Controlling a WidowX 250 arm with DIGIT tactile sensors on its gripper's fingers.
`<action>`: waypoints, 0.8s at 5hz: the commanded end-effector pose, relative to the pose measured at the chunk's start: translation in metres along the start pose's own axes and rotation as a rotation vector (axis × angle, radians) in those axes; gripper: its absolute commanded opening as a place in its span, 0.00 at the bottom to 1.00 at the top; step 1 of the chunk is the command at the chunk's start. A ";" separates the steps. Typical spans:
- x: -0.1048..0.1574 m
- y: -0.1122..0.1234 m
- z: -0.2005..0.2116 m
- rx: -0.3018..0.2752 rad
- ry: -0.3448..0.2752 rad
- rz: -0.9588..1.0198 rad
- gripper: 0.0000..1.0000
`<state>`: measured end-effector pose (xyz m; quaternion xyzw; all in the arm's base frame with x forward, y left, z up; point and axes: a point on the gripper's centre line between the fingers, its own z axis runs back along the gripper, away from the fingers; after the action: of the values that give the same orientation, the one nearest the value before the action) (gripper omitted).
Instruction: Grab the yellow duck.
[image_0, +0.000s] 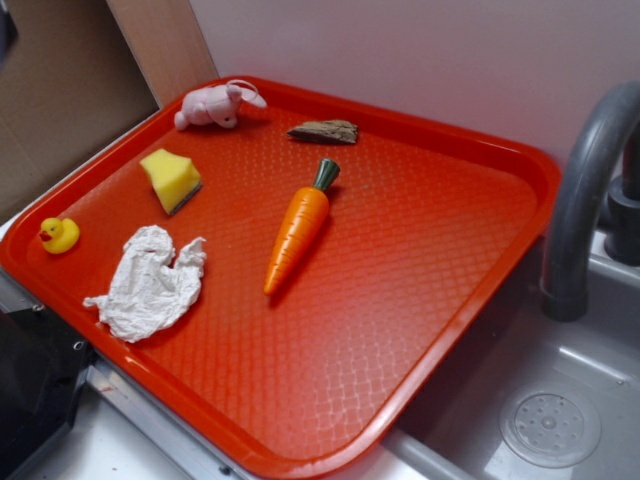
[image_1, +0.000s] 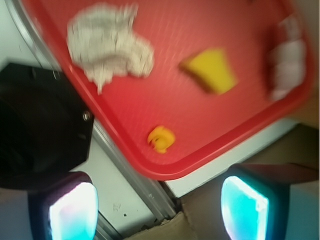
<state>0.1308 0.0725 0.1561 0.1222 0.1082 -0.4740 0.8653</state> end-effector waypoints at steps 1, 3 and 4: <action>0.017 0.011 -0.058 0.000 0.079 -0.018 1.00; 0.014 0.010 -0.103 -0.095 0.140 -0.014 1.00; 0.009 0.009 -0.113 -0.111 0.158 0.001 1.00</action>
<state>0.1336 0.1034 0.0448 0.1086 0.2049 -0.4589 0.8577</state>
